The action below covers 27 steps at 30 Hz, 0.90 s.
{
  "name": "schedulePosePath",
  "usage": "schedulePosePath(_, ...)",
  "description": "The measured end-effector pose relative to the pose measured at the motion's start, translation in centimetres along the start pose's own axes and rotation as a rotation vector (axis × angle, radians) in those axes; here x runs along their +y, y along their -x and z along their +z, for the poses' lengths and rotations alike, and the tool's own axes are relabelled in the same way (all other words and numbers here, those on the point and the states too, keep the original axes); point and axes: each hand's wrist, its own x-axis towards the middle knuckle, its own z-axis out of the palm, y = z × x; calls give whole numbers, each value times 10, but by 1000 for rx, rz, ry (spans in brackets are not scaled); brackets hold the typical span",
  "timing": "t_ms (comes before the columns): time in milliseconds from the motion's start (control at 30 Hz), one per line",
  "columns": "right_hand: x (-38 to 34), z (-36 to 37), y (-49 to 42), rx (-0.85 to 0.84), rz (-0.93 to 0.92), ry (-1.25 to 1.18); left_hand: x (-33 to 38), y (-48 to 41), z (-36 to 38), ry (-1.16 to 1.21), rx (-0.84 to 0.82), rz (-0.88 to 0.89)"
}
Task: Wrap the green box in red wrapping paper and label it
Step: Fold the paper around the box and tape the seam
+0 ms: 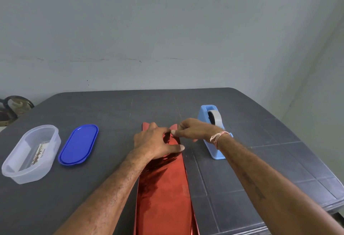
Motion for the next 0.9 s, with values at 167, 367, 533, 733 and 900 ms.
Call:
schedulePosePath(167, 7, 4, -7, 5, 18, 17, -1, 0, 2, 0, 4, -4)
schedulePosePath(367, 10, 3, -6, -6, 36, -22, -1, 1, 2, 4, 3, -2)
schedulePosePath(533, 13, 3, 0, -49, 44, -140, -1, 2, 2, 9, 1, -3)
schedulePosePath(733, 17, 8, 0, -67, 97, -264, -2, 3, 2, 18, 0, -7)
schedulePosePath(900, 23, 14, 0, -67, 112, -374, -2, 2, 2, 25, -4, -7)
